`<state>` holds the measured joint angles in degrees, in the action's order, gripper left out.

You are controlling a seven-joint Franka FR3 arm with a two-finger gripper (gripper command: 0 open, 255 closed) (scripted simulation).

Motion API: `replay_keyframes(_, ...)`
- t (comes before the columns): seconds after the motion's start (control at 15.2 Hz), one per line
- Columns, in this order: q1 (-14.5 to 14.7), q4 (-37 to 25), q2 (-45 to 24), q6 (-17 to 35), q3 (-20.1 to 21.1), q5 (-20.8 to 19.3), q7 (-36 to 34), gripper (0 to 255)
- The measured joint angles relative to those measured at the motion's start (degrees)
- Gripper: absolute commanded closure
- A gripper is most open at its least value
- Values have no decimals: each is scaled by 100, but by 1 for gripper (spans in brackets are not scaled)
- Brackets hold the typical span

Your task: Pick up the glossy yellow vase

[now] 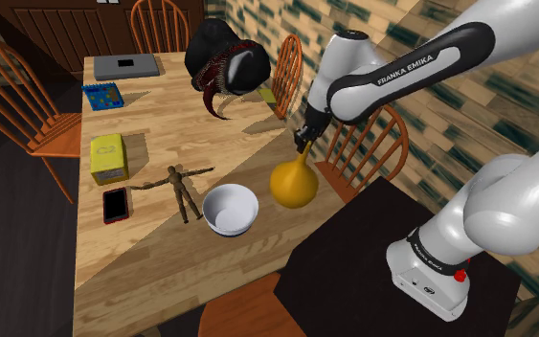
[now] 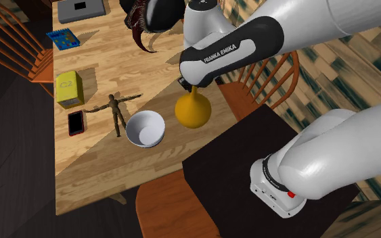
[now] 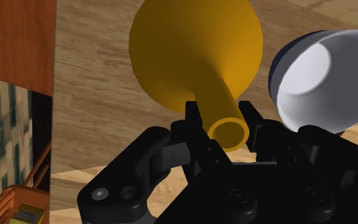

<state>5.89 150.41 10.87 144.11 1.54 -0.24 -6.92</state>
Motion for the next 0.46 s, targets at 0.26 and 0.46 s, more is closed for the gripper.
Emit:
replay_keyframes(0.26,6,-101,250,-351,0,12,5,255)
replay_keyframes(0.46,8,-187,425,-611,-5,19,16,255)
